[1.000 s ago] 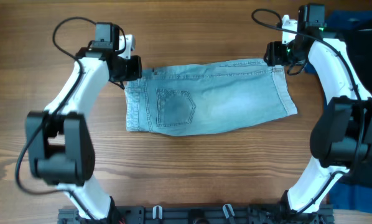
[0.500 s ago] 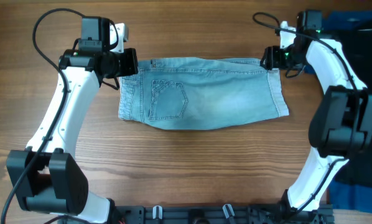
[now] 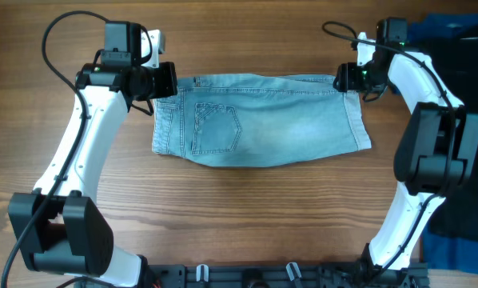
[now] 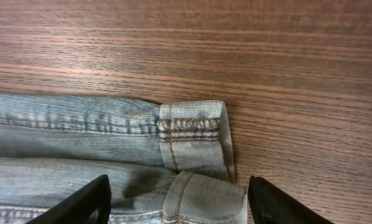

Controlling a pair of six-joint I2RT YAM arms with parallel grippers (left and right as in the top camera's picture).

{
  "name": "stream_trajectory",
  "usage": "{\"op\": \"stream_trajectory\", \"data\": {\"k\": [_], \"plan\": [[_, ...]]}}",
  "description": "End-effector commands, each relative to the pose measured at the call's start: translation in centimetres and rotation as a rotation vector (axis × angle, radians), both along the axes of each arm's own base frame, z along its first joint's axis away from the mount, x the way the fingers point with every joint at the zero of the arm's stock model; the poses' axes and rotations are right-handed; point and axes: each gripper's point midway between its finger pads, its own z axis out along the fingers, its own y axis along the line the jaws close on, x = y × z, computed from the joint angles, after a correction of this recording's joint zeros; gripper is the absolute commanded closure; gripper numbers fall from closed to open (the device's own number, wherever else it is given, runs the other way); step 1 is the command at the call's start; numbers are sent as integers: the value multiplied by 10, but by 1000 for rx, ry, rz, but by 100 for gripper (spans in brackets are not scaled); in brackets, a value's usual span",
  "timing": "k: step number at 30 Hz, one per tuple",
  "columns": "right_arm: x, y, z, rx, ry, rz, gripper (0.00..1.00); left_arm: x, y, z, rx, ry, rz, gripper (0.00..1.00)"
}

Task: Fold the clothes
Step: 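Grasp the shorts' top corners with both grippers, then lift the shorts with both grippers and shake them out flat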

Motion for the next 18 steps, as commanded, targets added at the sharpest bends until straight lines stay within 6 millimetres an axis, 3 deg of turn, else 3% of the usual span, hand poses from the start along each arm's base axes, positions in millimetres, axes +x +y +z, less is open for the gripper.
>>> {"op": "stream_trajectory", "data": {"k": [1,2,4,8,13,18], "plan": [[-7,0,-23,13,55,-10,50,2,-1,14,-15,-31,16,96],[-7,4,-23,33,55,-5,60,2,-1,14,-15,-30,16,96],[-5,9,-18,64,43,-6,96,3,-1,14,-15,-34,16,96],[9,13,19,91,-27,-7,96,13,5,34,-19,-84,30,96],[9,14,115,87,-149,3,96,20,5,88,-26,-158,30,96],[-27,18,214,72,-279,15,96,-4,0,121,-27,-155,15,96]]}}
